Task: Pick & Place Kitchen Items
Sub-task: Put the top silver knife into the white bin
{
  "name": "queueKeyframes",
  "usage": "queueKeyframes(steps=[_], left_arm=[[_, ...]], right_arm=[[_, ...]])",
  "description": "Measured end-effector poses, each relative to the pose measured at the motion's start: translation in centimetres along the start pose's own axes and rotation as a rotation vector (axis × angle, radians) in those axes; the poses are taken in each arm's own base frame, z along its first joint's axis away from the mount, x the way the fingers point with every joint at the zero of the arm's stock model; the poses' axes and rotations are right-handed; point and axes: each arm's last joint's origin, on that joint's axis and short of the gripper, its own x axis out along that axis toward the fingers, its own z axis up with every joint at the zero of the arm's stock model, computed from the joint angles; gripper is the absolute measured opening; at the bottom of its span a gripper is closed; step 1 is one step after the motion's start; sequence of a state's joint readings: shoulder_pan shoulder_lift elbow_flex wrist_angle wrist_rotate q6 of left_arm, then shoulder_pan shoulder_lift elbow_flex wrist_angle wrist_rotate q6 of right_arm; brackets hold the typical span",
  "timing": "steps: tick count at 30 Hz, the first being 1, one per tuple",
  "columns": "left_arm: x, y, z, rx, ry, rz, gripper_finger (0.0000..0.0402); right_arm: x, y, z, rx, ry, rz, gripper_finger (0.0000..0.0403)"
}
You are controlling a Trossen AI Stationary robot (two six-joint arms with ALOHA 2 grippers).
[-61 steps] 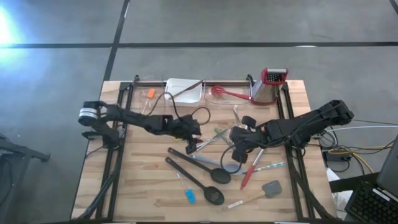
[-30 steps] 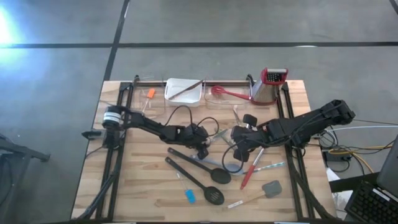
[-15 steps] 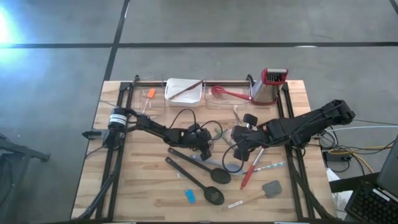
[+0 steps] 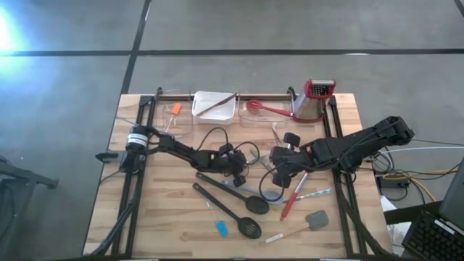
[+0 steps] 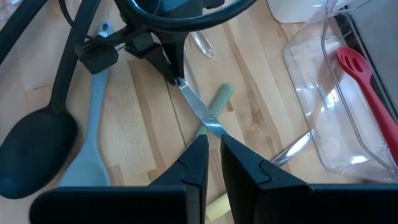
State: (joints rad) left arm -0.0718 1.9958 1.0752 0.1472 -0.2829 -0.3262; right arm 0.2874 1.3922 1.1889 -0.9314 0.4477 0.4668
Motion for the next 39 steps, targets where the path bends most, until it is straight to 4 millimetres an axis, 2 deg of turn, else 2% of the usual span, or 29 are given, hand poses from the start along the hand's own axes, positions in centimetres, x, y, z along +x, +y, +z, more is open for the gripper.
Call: queueKeyframes(steps=[5,14,17,25,32,39], left_arm=[[-1.7,-0.1,0.9,0.019,0.016,-0.064,0.0042],[-6.4,0.2,4.3,0.099,-0.085,-0.107,0.0042],[-8.1,0.9,5.5,0.148,-0.131,-0.085,0.0042],[-11.6,5.0,7.8,0.264,-0.177,0.13,0.0042],[-12.5,9.5,8.8,0.254,-0.156,0.253,0.0042],[-12.3,13.9,9.3,0.215,-0.137,0.357,0.0042]], right_arm=[[0.0,0.0,0.0,-0.002,0.004,-0.001,0.0038],[0.0,0.0,-0.1,-0.002,0.007,-0.002,0.0038],[0.0,0.0,-0.1,0.0,0.007,-0.002,0.0038],[0.0,-0.1,-0.1,0.002,0.005,-0.001,0.0038],[-0.5,-0.3,-0.1,0.023,-0.008,0.006,0.0038],[-0.7,-0.4,-0.1,0.037,-0.015,0.01,0.0038]])
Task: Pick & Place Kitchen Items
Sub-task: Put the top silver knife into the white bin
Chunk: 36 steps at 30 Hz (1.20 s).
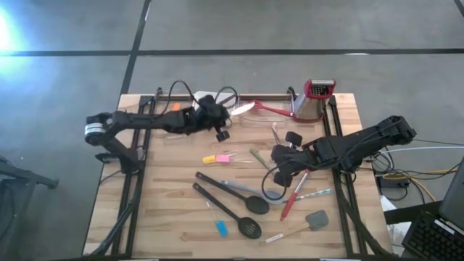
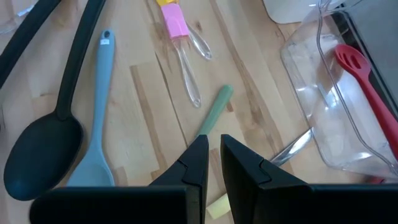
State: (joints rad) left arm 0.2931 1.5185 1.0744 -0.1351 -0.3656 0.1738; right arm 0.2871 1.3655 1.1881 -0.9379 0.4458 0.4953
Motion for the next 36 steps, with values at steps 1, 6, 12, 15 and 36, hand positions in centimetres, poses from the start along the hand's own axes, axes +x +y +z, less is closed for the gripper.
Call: queueKeyframes(steps=[1,6,12,15,36], left_arm=[[0.2,0.6,-0.1,0.001,0.003,0.015,0.0042],[1.3,3.3,-0.5,-0.011,-0.052,0.054,0.0042],[2.8,6.5,-3.4,-0.045,-0.091,-0.001,0.0042],[3.3,8.0,-4.9,-0.064,-0.106,-0.016,0.0042],[8.2,10.0,-11.4,-0.107,-0.074,-0.096,0.0042]], right_arm=[[0.0,0.0,0.0,0.001,0.0,0.0,0.0038],[0.0,0.0,0.0,0.003,0.0,0.0,0.0038],[0.1,0.0,-0.1,0.024,0.003,-0.002,0.0038],[0.1,0.0,-0.1,0.024,0.003,-0.002,0.0038],[0.4,-0.6,0.2,0.041,-0.006,-0.043,0.0038]])
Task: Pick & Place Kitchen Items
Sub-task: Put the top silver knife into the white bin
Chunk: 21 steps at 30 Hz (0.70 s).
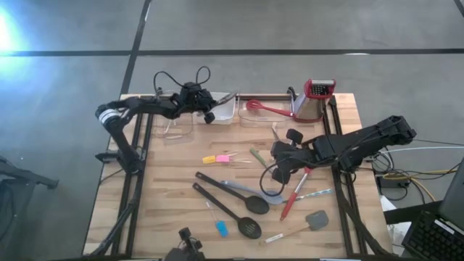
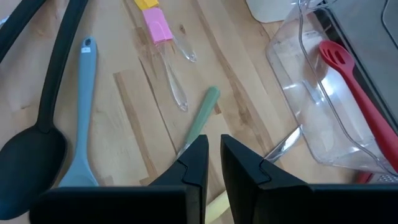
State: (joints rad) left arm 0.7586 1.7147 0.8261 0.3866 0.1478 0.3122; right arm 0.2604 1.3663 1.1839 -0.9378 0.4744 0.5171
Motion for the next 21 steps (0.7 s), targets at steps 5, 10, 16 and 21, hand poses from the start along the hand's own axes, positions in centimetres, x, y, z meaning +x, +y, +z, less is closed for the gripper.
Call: queueKeyframes(steps=[5,10,16,21], left_arm=[[1.2,-0.1,-1.1,-0.019,0.009,-0.001,0.0042],[1.7,0.0,-1.4,-0.027,0.016,-0.004,0.0042],[1.5,0.1,-1.2,-0.06,0.021,-0.004,0.0051],[1.3,0.1,-1.3,-0.072,0.045,-0.007,0.0136]], right_arm=[[0.0,0.0,0.0,0.001,0.0,0.0,0.0038],[0.0,0.0,0.0,0.0,0.0,0.001,0.0038],[0.0,0.0,0.0,0.0,0.0,0.0,0.0038],[0.0,0.0,0.0,-0.001,0.001,0.001,0.0038]])
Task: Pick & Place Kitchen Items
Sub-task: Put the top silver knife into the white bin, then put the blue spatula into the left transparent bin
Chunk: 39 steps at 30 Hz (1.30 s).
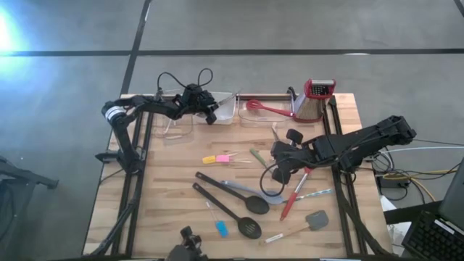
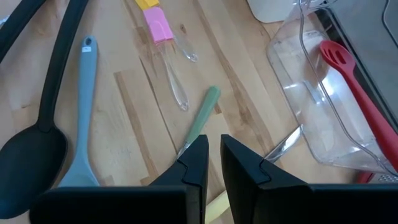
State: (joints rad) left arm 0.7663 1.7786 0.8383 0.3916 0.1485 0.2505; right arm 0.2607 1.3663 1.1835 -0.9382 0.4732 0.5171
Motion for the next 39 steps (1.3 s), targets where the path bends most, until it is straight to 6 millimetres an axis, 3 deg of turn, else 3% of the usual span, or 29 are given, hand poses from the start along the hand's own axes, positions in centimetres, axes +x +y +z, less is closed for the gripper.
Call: queueKeyframes(steps=[7,13,16,24,32,39], left_arm=[[-1.7,0.1,1.0,0.009,0.027,0.014,0.0199],[-6.0,-0.2,4.2,0.011,-0.044,0.022,0.0205],[-8.6,-1.3,5.6,-0.005,-0.081,-0.033,0.0205],[-13.4,-7.9,6.4,0.071,0.001,-0.321,0.0206],[-15.6,-14.9,6.2,0.167,0.029,-0.477,0.0206],[-17.8,-19.8,4.9,0.384,0.049,-0.66,0.0206]], right_arm=[[0.0,0.0,0.0,0.0,0.001,0.001,0.0038],[0.0,0.0,0.0,-0.001,0.001,0.001,0.0038],[0.0,0.0,0.0,-0.002,0.001,0.001,0.0038],[0.0,0.0,0.0,-0.02,0.0,-0.001,0.0038],[0.0,0.0,0.0,-0.024,0.0,-0.001,0.0038],[0.0,0.0,0.0,-0.028,0.0,0.0,0.0038]])
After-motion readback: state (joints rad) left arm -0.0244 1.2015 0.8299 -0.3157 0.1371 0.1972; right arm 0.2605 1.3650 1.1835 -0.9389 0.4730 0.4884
